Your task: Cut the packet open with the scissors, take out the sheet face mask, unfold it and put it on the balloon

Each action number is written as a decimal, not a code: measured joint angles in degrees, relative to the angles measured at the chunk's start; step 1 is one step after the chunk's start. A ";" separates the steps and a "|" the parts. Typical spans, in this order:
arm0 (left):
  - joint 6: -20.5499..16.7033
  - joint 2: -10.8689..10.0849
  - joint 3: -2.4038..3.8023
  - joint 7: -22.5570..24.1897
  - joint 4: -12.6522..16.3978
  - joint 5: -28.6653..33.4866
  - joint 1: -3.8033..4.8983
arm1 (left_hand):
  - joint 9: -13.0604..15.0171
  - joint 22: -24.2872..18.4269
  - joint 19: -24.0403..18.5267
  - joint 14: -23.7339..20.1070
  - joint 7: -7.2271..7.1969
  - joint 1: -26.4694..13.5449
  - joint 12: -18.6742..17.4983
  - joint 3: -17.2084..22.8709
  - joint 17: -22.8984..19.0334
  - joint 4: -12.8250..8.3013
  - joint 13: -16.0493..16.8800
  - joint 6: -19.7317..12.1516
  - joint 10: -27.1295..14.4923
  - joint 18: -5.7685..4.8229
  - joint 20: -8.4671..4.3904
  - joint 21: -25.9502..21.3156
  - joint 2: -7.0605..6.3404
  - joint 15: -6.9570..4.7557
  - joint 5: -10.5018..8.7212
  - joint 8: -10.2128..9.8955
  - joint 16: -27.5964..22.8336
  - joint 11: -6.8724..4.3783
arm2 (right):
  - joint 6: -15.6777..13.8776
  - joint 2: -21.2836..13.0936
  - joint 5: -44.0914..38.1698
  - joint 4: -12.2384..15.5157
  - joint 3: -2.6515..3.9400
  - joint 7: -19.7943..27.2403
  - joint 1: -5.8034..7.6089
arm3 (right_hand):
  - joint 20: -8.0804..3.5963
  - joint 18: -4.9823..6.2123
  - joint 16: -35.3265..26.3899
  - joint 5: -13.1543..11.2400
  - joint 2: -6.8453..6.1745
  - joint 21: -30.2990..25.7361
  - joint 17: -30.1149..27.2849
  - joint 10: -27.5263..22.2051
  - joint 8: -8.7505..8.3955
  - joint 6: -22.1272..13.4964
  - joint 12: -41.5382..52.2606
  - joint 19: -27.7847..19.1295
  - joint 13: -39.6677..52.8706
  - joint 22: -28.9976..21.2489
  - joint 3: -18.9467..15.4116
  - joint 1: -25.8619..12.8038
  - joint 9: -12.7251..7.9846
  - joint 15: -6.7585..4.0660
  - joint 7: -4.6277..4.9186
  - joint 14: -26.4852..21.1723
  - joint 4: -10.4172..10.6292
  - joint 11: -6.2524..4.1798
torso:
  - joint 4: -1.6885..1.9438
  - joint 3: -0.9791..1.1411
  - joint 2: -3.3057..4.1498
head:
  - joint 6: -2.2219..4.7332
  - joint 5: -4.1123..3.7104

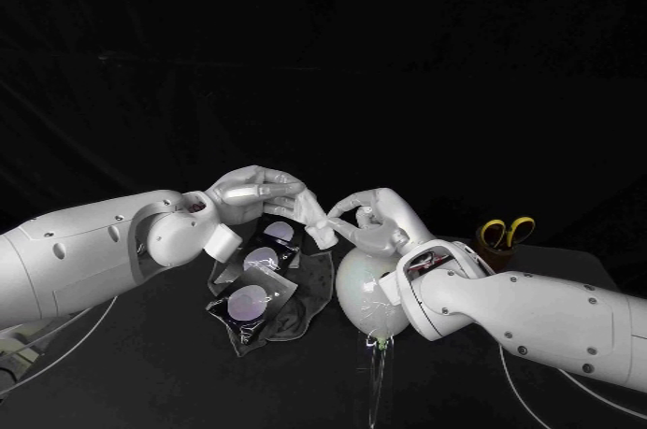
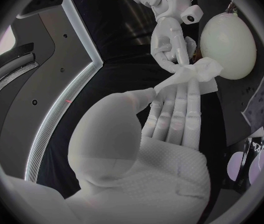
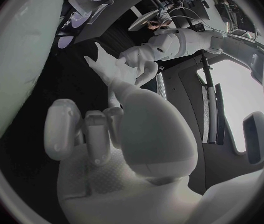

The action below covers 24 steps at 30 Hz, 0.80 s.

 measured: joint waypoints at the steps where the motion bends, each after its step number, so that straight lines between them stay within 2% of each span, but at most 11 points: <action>1: -0.28 0.02 0.00 -0.11 0.00 0.01 0.00 | 0.00 -0.03 0.00 0.01 0.00 -0.37 0.00 -0.22 0.00 -0.23 0.00 0.00 0.07 0.00 0.00 0.00 -0.37 0.00 0.00 0.09 0.00 0.06 | -0.12 0.00 0.02 -0.01 0.00 0.06 0.00 | 0.00 0.00 0.00 0.00 0.00 0.00 0.00 0.00 0.00 0.00 0.00 0.00 0.00 0.00 0.03 0.00 0.00 0.00 0.00 0.00 -0.03 0.00 | 0.00 0.00 -0.01 | 0.00 0.00; 7: -2.32 0.05 -0.03 -0.79 -0.23 0.32 0.00 | 0.00 -0.64 0.54 0.64 0.09 -0.82 0.00 -1.32 -0.06 -1.32 0.00 -0.34 0.29 0.61 0.30 -0.37 -0.36 -0.21 0.01 1.25 0.00 -0.14 | -0.87 -0.30 0.13 0.20 0.06 0.52 0.00 | 0.01 0.00 0.00 0.26 -0.08 0.35 0.00 0.02 0.03 -0.02 0.00 0.00 0.00 0.02 0.10 -0.08 0.00 0.00 -0.01 0.00 -0.07 -0.02 | -0.03 -0.01 -0.02 | 0.04 0.11; 9: -2.95 0.05 -0.04 -1.00 -0.30 0.54 0.00 | 0.00 -0.94 0.63 0.64 0.18 -0.93 0.00 -0.85 -0.29 -0.86 0.00 -1.01 0.29 0.63 0.21 -0.67 0.26 -0.21 0.01 1.38 -0.37 -0.14 | -1.11 -0.46 0.17 0.40 0.10 0.68 0.00 | 0.01 -0.01 -0.01 0.26 -0.18 0.35 0.00 0.03 0.15 -0.10 0.00 -0.01 0.00 0.02 0.10 -0.18 0.00 0.01 -0.08 0.00 -0.07 -0.03 | -0.04 -0.01 -0.02 | 0.08 0.13; 15: -4.77 0.34 -0.17 -1.87 -0.48 1.55 0.00 | 0.69 -1.26 0.66 0.87 0.03 -0.30 0.00 -0.32 -0.63 -0.33 0.00 -2.12 0.30 0.62 0.21 -0.96 0.89 -0.01 -0.01 -0.60 -0.61 -0.13 | -1.82 -0.69 0.28 1.10 0.35 1.33 0.00 | 0.02 -0.01 -0.04 0.27 -0.46 0.35 -0.01 0.10 0.31 -0.14 -0.01 -0.02 0.00 0.04 0.34 -0.45 0.00 0.01 -0.05 0.00 -0.31 -0.10 | -0.07 -0.01 -0.02 | 0.19 0.15; 17: -5.19 0.60 -0.34 -2.17 -0.61 2.04 0.00 | -0.36 -1.41 1.23 1.46 -0.27 -0.27 0.00 0.48 -0.72 -0.02 0.00 -3.91 0.72 0.61 0.19 -1.01 1.41 -0.21 -0.01 -2.30 -0.61 0.26 | -1.97 -0.70 0.32 1.15 0.44 1.52 0.02 | 0.00 -0.01 -0.05 0.27 -0.46 0.35 -0.02 0.10 0.31 -0.16 -0.01 0.00 0.00 0.05 0.35 -0.45 0.00 0.01 -0.04 -0.01 -0.32 -0.10 | -0.07 -0.01 -0.03 | 0.26 0.15; 19: -5.59 0.93 -0.64 -2.49 -0.78 2.75 -0.03 | -1.26 -1.49 1.45 1.81 -0.67 0.19 0.00 1.08 -0.78 0.10 0.00 -4.52 1.44 0.61 0.01 -1.02 1.99 -0.14 -0.01 -3.33 -0.61 0.13 | -2.10 -0.60 0.41 1.02 0.49 1.71 0.03 | -0.04 -0.02 -0.05 0.27 -0.46 0.35 -0.05 0.10 0.32 -0.17 -0.01 0.04 0.00 0.05 0.35 -0.45 0.01 0.01 -0.03 -0.01 -0.32 -0.10 | -0.08 -0.01 -0.04 | 0.38 0.15; 24: -6.13 1.63 -1.22 -2.95 -1.19 5.06 -0.19 | -2.60 -1.79 2.18 2.69 -0.53 -0.10 0.29 0.95 -0.87 0.86 0.00 -4.80 2.88 0.61 -0.06 -1.02 2.15 -0.43 0.01 -4.42 -0.61 -0.06 | -2.12 0.45 0.78 -0.37 0.55 1.98 0.07 | -0.13 -0.03 -0.18 0.26 -0.61 0.34 -0.05 0.10 0.97 -0.38 -0.01 0.13 -0.01 0.04 0.35 -0.60 0.01 0.01 -0.01 -0.01 -0.32 -0.10 | -0.08 -0.03 -0.09 | 0.64 0.07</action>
